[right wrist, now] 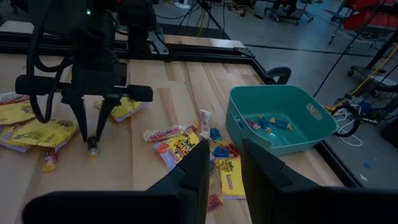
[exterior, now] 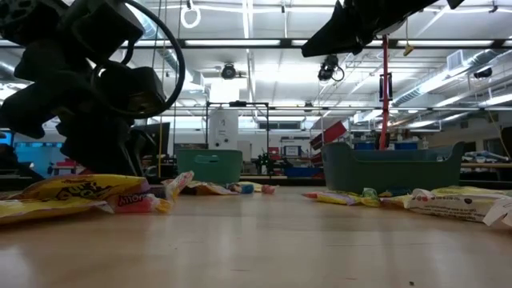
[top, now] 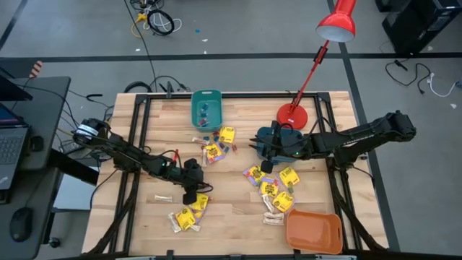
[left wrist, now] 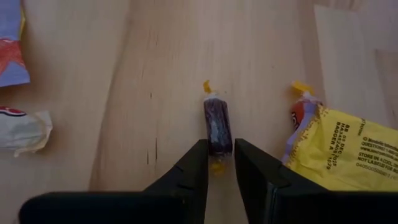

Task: Sort candy
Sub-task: Put the violet candy into the green bin

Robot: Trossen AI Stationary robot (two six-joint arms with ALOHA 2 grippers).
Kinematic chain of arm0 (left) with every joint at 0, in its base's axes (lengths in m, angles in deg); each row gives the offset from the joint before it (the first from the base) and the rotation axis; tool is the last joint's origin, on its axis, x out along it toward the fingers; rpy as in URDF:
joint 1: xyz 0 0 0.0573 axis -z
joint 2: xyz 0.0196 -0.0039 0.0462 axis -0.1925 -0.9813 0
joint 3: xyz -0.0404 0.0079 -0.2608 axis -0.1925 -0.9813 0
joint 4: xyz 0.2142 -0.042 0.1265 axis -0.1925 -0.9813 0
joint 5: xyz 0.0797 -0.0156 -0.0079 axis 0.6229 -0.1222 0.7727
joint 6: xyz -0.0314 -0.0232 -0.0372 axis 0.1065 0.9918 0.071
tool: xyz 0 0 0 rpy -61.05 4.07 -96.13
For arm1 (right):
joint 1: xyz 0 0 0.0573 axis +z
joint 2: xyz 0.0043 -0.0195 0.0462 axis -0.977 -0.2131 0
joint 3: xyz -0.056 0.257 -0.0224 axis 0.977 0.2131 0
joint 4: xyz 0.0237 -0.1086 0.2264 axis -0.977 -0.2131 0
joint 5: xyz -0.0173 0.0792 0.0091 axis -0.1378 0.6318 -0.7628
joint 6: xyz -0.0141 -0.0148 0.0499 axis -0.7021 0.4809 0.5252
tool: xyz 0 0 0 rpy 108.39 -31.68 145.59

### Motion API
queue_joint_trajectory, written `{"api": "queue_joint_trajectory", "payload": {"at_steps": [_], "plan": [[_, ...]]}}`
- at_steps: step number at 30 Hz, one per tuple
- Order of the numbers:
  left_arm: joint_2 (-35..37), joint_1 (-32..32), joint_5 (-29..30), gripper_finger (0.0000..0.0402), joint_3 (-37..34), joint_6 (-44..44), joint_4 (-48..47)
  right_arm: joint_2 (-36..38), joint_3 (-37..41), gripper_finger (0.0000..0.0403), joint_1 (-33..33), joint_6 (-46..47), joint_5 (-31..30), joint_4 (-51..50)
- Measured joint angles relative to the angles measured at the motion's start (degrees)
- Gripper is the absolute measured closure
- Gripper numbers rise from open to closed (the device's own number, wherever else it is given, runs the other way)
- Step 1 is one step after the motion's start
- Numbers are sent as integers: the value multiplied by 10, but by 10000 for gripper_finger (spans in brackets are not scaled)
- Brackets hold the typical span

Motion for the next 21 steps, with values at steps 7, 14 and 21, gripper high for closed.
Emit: {"api": "queue_joint_trajectory", "payload": {"at_steps": [7, 14, 21], "plan": [[0, 0, 1, 361, 0, 0, 0, 0, 0, 325, 0, 0, 0, 0], [1, 0, 2, 390, 0, 7, 2, 0, 0, 325, 0, 0, 0, 0], [1, 0, 2, 401, 0, 9, 4, 0, 0, 325, 0, -1, 0, -1]]}}
